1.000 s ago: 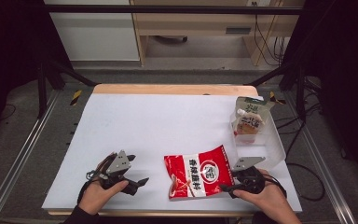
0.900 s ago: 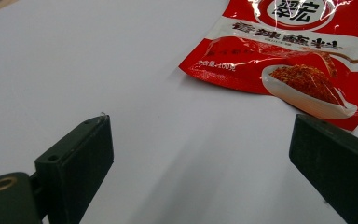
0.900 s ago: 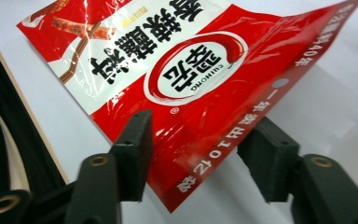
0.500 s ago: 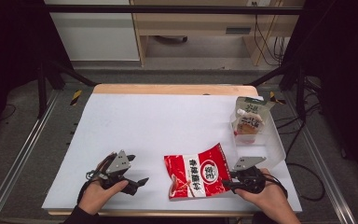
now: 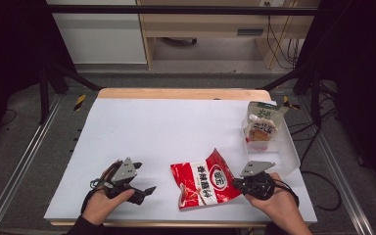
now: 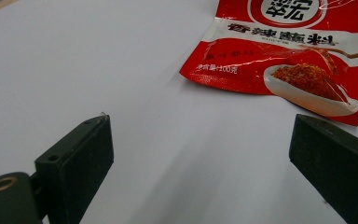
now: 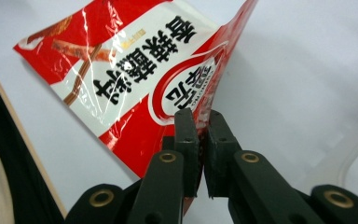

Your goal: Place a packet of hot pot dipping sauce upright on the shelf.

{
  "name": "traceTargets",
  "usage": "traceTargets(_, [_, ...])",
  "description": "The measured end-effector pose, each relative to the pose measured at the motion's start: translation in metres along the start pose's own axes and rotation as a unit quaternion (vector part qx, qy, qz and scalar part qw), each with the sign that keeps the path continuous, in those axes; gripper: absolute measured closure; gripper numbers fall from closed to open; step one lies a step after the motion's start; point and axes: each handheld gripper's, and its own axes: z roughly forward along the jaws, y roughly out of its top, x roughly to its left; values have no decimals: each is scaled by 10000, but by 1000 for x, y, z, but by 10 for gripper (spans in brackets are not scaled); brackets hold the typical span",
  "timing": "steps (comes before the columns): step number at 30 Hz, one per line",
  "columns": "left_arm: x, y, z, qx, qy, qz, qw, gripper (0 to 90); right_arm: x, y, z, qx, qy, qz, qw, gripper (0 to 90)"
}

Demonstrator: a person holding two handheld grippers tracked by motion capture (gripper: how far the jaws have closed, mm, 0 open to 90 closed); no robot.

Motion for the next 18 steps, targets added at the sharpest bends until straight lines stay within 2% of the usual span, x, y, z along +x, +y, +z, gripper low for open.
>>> traceTargets(8, [0,0,0,-4,11,-15,10000,64,-1,22,-3,-175,-265,-178,9993,900])
traceTargets(18, [3,-1,-3,-24,43,-34,10000,64,0,68,-1,-402,-540,-449,9967,900])
